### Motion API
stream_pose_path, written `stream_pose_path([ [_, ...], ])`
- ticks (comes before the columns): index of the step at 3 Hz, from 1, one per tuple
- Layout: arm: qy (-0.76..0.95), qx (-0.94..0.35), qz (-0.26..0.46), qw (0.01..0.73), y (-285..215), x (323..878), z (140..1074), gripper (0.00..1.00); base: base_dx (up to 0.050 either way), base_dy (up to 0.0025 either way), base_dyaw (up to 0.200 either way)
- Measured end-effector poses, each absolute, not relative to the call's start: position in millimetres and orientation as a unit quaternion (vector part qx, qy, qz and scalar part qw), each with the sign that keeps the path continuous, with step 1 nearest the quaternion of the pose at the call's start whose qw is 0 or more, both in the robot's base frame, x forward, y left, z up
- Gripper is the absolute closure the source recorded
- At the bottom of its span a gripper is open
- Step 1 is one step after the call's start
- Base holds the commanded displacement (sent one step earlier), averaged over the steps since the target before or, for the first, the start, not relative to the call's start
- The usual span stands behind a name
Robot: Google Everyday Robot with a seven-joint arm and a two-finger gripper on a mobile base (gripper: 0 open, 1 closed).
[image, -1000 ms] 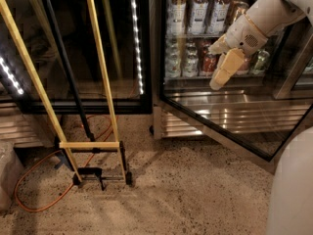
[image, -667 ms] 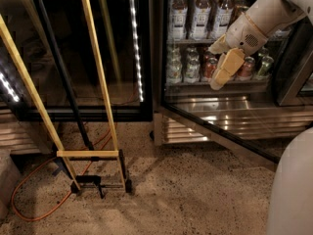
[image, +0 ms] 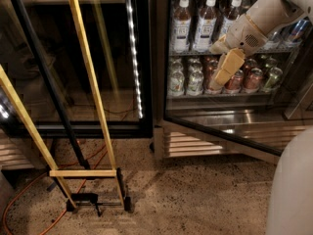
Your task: Close left fridge door
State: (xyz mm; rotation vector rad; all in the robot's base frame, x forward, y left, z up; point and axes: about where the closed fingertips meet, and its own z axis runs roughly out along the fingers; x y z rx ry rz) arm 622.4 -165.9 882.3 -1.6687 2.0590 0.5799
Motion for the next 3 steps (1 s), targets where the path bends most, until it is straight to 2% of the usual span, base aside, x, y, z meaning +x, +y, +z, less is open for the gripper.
stream_pose_path([
  [1, 0.742, -0.601, 0.209, 0.213, -165.9, 622.4, 882.3, 0.00, 0.049, 0.00000, 0.000],
  [2, 0.742, -0.601, 0.209, 0.213, -165.9, 622.4, 882.3, 0.00, 0.000, 0.00000, 0.000],
  [3, 0.742, -0.601, 0.209, 0.213, -165.9, 622.4, 882.3, 0.19, 0.000, 0.00000, 0.000],
])
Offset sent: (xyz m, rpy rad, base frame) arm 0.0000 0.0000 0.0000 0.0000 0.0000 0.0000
